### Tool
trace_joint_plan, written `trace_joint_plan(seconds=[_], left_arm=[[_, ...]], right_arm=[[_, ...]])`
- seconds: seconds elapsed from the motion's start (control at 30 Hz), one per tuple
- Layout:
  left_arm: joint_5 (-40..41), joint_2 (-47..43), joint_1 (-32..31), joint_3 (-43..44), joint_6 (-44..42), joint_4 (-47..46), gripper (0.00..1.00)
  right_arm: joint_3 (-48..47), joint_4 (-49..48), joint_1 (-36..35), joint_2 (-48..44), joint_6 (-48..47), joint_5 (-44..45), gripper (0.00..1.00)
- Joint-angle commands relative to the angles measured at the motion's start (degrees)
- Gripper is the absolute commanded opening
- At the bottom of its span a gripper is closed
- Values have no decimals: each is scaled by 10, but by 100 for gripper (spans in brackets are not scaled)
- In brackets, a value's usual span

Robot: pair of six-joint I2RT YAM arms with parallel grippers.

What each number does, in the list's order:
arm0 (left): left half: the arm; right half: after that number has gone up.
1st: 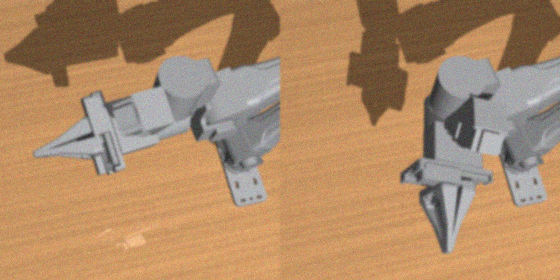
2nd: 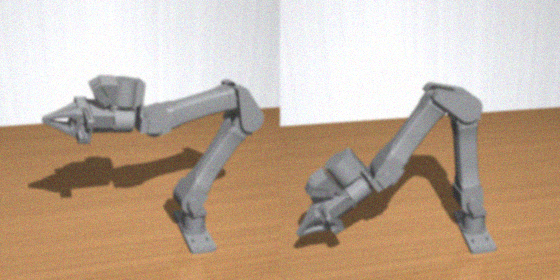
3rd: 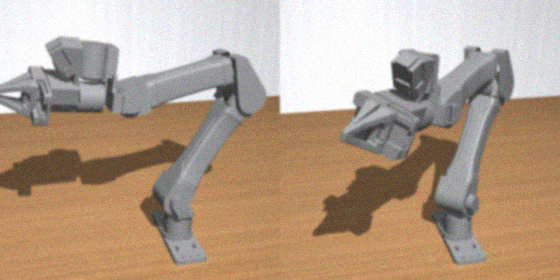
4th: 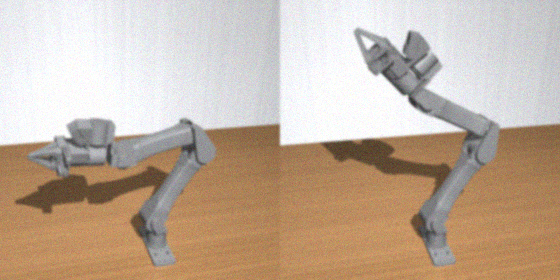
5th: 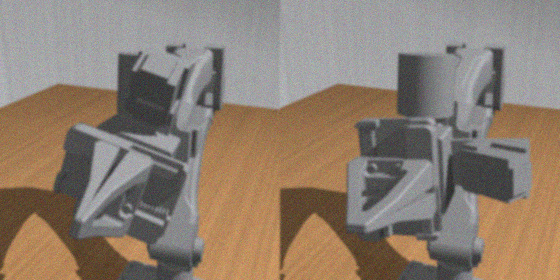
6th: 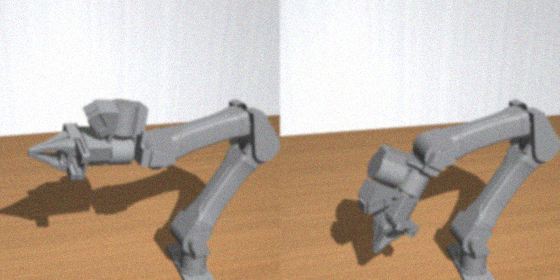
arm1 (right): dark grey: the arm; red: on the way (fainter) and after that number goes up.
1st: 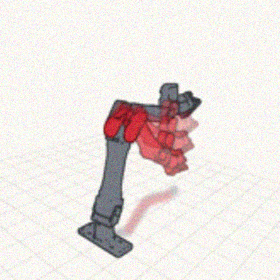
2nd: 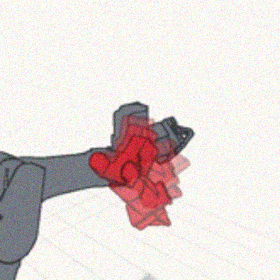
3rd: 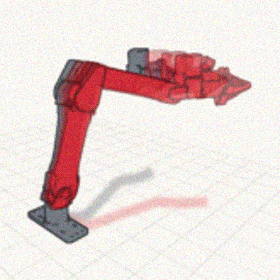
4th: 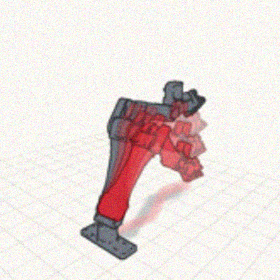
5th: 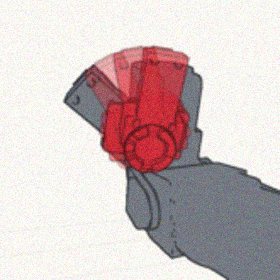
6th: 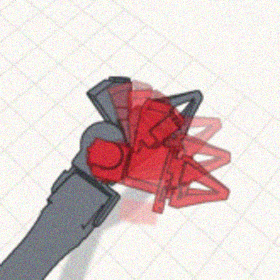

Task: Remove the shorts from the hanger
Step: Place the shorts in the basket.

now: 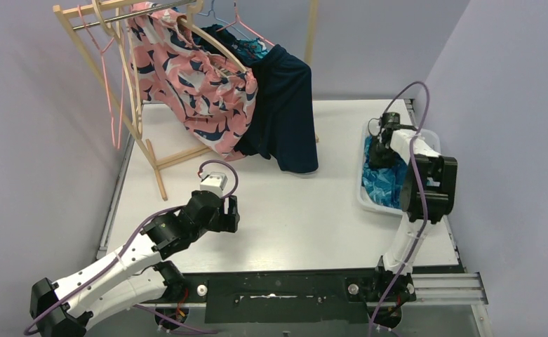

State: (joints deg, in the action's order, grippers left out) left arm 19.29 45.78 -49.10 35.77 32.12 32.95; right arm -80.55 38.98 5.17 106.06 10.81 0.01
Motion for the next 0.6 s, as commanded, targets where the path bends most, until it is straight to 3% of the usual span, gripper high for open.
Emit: trace_joint_plan(seconds=[0.0,0.17,0.23,0.3,0.33,0.43,0.57], left_arm=[[6,-5,-6,17,-1,-8,73],[6,-19,-6,12,1,-16,73],[6,-20,-6,13,1,-17,73],[3,-19,-6,14,-2,-18,73],[4,-19,-6,14,-3,-19,73],[10,-18,-6,16,-2,-17,73],[10,-18,-6,13,-2,-21,73]], right_arm=[[27,29,-25,59,-11,-58,30],[25,48,-12,-31,3,-42,34],[-15,77,-10,-75,2,-32,44],[-61,90,-10,-105,6,-12,60],[-79,91,-9,-117,9,3,63],[-103,67,-1,-132,20,33,65],[-93,44,3,-95,22,-33,62]])
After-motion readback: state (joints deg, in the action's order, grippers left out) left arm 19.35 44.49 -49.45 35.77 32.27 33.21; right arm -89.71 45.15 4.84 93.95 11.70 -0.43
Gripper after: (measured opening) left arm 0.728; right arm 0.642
